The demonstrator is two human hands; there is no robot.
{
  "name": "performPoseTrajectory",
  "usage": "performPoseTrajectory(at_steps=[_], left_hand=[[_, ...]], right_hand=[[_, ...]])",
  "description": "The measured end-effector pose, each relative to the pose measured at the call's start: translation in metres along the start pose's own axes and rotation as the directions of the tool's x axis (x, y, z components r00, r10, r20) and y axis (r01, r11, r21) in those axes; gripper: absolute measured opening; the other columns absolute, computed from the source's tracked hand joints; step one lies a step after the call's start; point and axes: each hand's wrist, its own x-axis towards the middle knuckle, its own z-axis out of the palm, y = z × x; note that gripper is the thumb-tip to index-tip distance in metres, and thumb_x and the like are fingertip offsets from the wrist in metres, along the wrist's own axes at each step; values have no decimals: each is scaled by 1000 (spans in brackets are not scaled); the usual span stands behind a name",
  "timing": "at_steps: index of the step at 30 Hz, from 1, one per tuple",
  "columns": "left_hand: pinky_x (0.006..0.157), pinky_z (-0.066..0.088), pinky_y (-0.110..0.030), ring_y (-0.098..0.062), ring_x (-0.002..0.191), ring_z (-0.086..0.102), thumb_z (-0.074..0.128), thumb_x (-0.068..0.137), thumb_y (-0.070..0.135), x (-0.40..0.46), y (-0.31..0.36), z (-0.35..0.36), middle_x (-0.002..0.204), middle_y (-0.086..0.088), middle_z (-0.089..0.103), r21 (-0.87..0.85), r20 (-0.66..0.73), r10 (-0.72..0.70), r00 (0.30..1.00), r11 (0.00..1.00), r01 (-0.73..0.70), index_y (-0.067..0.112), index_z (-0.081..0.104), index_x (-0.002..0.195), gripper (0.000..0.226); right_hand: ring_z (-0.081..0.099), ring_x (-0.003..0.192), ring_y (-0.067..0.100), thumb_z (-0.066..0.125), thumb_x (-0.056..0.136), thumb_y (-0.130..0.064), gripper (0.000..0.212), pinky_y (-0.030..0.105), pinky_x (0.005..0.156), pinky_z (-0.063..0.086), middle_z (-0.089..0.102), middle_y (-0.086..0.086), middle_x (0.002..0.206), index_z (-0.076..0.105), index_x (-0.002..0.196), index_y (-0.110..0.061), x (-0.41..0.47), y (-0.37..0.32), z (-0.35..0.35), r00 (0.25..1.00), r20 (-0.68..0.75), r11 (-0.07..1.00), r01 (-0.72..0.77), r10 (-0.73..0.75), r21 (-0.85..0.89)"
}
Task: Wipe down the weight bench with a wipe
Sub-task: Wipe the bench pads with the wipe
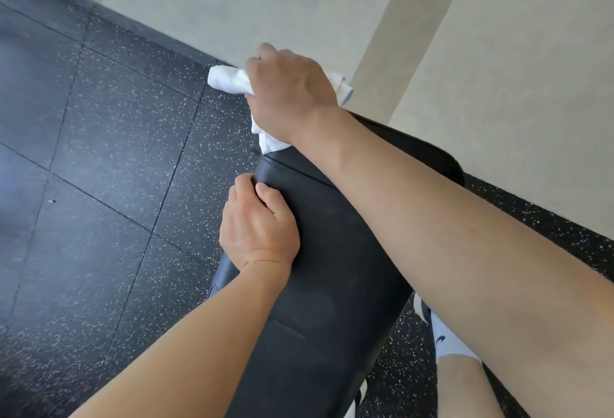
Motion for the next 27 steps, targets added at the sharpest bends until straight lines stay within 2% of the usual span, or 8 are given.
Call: performPoseTrajectory(at_steps=[4, 7, 12, 16, 20, 23, 25, 27], left_hand=[[74, 32, -38, -28, 92, 56, 10, 91, 48, 0, 0, 0, 105, 1, 63, 6, 6, 11, 1000, 1000, -11, 21, 51, 108, 52], [73, 32, -38, -28, 88, 55, 13, 91, 48, 0, -1, 0, 103, 0, 63, 1, -5, 27, 1000, 1000, -27, 20, 52, 107, 50], [74, 36, -41, -32, 93, 58, 15, 94, 47, 0, 0, 0, 105, -3, 64, 5, 3, 36, 999, 999, -36, 18, 56, 114, 54], [73, 35, -39, -31, 91, 58, 20, 96, 45, 0, 0, 0, 104, -2, 64, 1, 4, 34, 999, 999, -34, 19, 56, 114, 48], [73, 35, -38, -29, 90, 57, 23, 97, 42, 0, 1, -1, 102, -1, 63, 10, 21, 19, 1000, 1000, -19, 20, 56, 114, 44], [75, 39, -41, -30, 93, 58, 24, 96, 41, 0, 3, -3, 104, -1, 63, 6, 39, 17, 999, 1000, -17, 19, 57, 116, 44], [74, 40, -41, -30, 93, 58, 25, 96, 40, 0, 4, -4, 104, -1, 63, 5, 45, 18, 999, 1000, -18, 18, 57, 116, 44], [74, 41, -41, -30, 92, 58, 26, 97, 39, 1, 4, -4, 104, -1, 62, 13, 51, 17, 999, 1000, -18, 17, 57, 116, 42]], right_hand=[[58, 91, 30, 56, 95, -25, 12, 37, 64, 30, 58, 7, 105, 60, 99, -14, -38, 12, -5, 989, -141, 999, 41, -40, 3], [53, 77, 31, 62, 87, -14, 14, 39, 58, 37, 57, 12, 95, 63, 99, -6, -109, 40, -17, 956, -283, 996, 86, -73, 32], [52, 75, 30, 60, 92, -14, 14, 44, 64, 47, 59, 12, 92, 68, 97, -4, -206, 81, -26, 970, -210, 993, 120, -120, -14], [51, 69, 30, 59, 89, -12, 10, 43, 60, 39, 59, 10, 86, 66, 90, -4, -193, 80, -25, 957, -243, 987, 146, -157, -59], [42, 69, 26, 60, 84, -19, 12, 38, 64, 30, 54, 7, 85, 58, 89, -8, -108, 58, -26, 966, -255, 998, 50, -42, 23], [56, 76, 34, 61, 89, -23, 14, 37, 66, 31, 60, 9, 93, 59, 94, -10, -24, 32, -20, 991, -131, 994, 24, -10, 103], [61, 86, 33, 58, 93, -28, 16, 35, 67, 30, 62, 6, 101, 60, 100, -13, 16, 14, -10, 996, 17, 994, 84, -85, 72], [62, 89, 30, 57, 95, -28, 11, 34, 67, 32, 60, 3, 98, 59, 100, -19, 36, -4, 0, 962, 221, 987, 157, -159, 27]])
